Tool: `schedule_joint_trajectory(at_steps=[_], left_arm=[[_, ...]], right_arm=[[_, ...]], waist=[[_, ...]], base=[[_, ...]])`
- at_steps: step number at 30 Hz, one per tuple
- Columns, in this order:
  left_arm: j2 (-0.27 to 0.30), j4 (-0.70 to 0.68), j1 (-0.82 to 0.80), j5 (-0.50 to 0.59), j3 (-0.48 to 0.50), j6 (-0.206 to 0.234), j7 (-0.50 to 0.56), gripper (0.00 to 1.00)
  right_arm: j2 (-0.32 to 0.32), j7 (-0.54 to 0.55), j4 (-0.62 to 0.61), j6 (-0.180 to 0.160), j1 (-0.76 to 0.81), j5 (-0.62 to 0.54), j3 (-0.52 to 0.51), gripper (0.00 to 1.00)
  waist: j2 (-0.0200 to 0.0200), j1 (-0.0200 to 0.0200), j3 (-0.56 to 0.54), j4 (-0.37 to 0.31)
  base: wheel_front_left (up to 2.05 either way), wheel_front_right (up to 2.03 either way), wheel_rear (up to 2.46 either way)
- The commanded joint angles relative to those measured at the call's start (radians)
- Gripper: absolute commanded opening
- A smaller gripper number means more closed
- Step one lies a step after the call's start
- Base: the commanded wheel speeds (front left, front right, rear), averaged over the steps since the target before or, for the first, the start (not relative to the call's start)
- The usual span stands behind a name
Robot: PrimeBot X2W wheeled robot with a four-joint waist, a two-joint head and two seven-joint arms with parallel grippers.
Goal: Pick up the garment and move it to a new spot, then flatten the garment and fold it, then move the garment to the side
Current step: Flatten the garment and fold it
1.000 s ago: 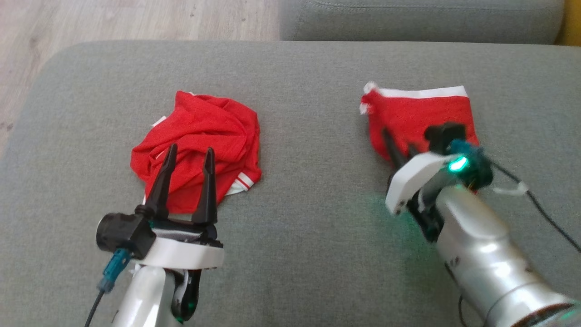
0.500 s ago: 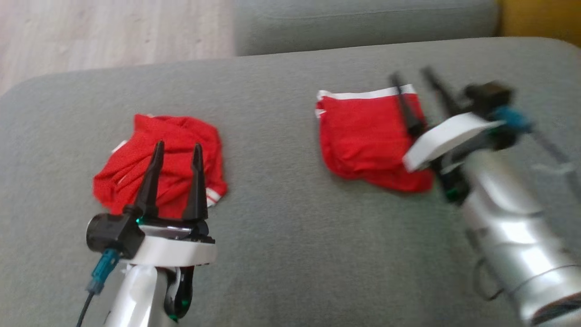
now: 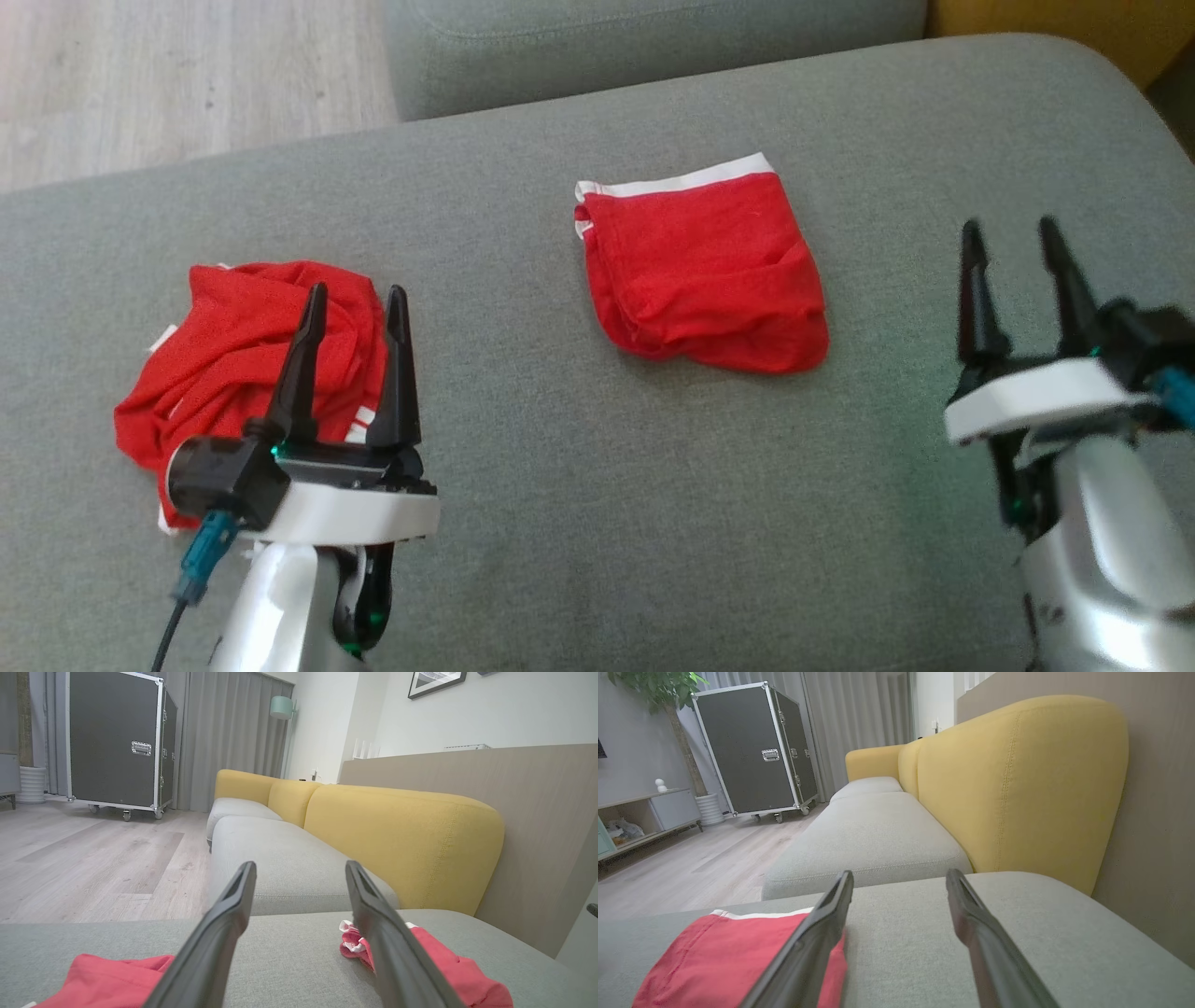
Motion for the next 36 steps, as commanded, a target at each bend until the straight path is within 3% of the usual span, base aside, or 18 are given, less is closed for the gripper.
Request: schedule_joint_trajectory(at_steps=[1, 5, 6, 7, 8, 16, 23, 29, 36], left_arm=[[0.008, -0.028, -0.032, 0.003, 0.038, -0.002, -0.005, 1.0], [0.008, -0.023, -0.039, 0.008, 0.033, -0.007, -0.005, 1.0], [0.008, -0.022, -0.043, 0.01, 0.031, -0.008, -0.005, 1.0], [0.008, -0.022, -0.047, 0.011, 0.028, -0.009, -0.005, 1.0], [0.008, -0.022, -0.053, 0.012, 0.026, -0.01, -0.005, 1.0], [0.008, -0.022, -0.096, 0.012, -0.002, -0.016, -0.005, 1.0], [0.008, -0.014, -0.129, 0.001, -0.034, -0.018, -0.005, 1.0], [0.008, -0.006, -0.134, -0.002, -0.038, -0.019, -0.005, 1.0], [0.008, -0.009, -0.127, -0.003, -0.038, -0.015, -0.005, 1.0]], right_arm=[[0.009, -0.011, -0.052, -0.002, -0.024, -0.016, 0.011, 1.0], [0.037, -0.011, -0.092, -0.002, 0.005, -0.054, -0.003, 1.0], [0.041, -0.011, -0.094, -0.002, 0.004, -0.055, -0.002, 0.81], [0.044, -0.011, -0.096, -0.002, -0.001, -0.056, 0.0, 0.15], [0.046, -0.011, -0.097, -0.002, -0.008, -0.059, 0.001, 0.0], [0.05, -0.006, -0.022, -0.002, -0.119, -0.09, 0.028, 0.0], [0.051, 0.041, 0.192, -0.002, -0.259, -0.123, 0.002, 0.0], [0.055, 0.058, 0.414, -0.002, -0.298, -0.166, -0.002, 0.0], [0.064, -0.001, 0.462, -0.002, -0.375, -0.151, 0.057, 0.0]], waist=[[-0.0001, 0.0, 0.008, -0.001], [-0.0001, 0.0, 0.028, 0.012], [-0.0001, 0.0, 0.035, 0.018], [-0.0001, 0.0, 0.043, 0.026], [-0.0001, 0.0, 0.053, 0.035], [-0.0001, 0.0, 0.143, 0.125], [-0.0001, 0.0, 0.208, 0.218], [-0.0001, 0.0, 0.199, 0.248], [-0.0001, 0.0, 0.177, 0.254]], base=[[0.0, 0.0, 0.0], [0.0, 0.0, 0.0], [0.0, 0.0, 0.0], [0.0, 0.0, 0.0], [0.0, 0.0, 0.0], [0.0, 0.0, 0.0], [0.0, 0.0, 0.0], [0.0, 0.0, 0.0], [0.0, 0.0, 0.0]])
